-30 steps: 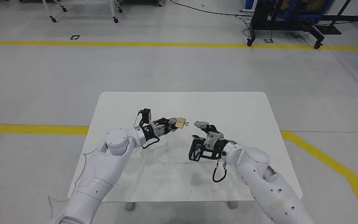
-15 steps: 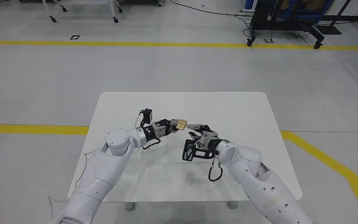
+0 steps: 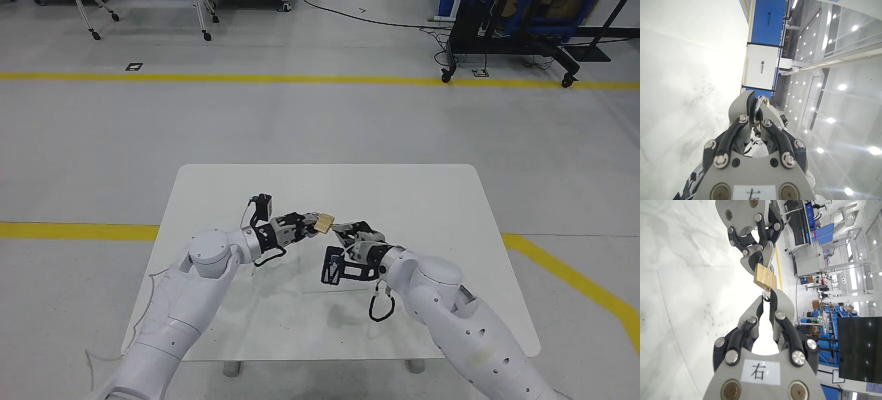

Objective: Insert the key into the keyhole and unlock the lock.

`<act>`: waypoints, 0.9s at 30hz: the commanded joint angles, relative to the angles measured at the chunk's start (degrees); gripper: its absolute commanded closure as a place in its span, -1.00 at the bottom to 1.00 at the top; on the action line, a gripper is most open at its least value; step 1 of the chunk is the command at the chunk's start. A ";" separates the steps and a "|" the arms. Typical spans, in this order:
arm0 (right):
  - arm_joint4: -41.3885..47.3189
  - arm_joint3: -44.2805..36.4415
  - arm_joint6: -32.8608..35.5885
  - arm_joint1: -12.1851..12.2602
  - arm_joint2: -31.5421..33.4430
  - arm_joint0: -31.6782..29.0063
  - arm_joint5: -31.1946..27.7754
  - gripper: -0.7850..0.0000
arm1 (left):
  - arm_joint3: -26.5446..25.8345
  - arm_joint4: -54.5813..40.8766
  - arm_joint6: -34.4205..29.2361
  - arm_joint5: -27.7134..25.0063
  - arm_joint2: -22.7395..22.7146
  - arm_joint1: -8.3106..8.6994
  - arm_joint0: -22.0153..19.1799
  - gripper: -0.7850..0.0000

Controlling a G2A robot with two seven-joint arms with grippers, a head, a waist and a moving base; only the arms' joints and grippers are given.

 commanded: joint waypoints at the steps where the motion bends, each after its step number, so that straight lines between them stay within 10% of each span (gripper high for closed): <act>1: 0.18 0.15 0.18 -0.08 -0.14 0.28 -0.05 1.00 | -0.01 0.10 -0.09 -0.08 0.02 0.01 -0.02 1.00; 27: 37.24 11.86 -7.92 -0.71 7.45 2.82 -11.33 1.00 | -2.27 1.74 3.49 -3.87 -1.06 0.28 1.75 1.00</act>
